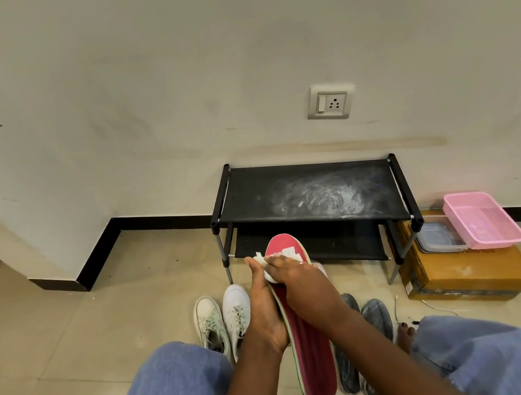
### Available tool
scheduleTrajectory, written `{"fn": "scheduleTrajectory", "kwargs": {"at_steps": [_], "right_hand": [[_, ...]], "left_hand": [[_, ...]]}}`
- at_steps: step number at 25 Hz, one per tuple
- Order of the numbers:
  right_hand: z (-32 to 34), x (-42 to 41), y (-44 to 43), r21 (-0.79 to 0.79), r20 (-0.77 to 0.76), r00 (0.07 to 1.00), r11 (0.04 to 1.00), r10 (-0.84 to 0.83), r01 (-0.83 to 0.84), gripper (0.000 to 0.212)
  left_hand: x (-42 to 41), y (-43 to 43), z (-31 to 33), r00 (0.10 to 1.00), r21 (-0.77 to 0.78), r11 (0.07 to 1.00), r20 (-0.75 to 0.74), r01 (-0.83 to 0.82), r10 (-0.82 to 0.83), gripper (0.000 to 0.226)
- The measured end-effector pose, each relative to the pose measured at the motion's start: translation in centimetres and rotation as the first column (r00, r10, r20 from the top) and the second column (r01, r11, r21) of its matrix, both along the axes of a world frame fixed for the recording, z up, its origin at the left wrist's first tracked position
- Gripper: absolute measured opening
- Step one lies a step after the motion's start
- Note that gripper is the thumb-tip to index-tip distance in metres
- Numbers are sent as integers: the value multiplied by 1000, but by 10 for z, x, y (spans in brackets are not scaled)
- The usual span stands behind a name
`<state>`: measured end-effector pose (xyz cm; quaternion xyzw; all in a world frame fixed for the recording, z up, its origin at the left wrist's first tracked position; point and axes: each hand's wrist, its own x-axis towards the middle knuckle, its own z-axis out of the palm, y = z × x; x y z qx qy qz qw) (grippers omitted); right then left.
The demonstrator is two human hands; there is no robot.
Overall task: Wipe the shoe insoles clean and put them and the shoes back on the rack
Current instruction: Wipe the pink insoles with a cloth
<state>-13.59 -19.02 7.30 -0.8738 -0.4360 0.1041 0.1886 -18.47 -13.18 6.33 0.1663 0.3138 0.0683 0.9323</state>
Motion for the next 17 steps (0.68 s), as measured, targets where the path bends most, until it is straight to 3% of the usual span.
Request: {"fn": "scheduleTrajectory", "kwargs": {"at_steps": [5,9,17], "right_hand": [[-7,10,11,6,48,992,993,-120,120,49],[-10,19,17,1,-4,968,968,-250,250,57],[-4,-5,4,102,-91,995,994,-32,42,45]], "left_hand": [[2,-1,1,999,143,989,-19,46,-43,49],[-1,1,-2,993,161,982,-79,97,-85,53],[-4,11,-4,999,26,999,-24,-24,25,55]]}}
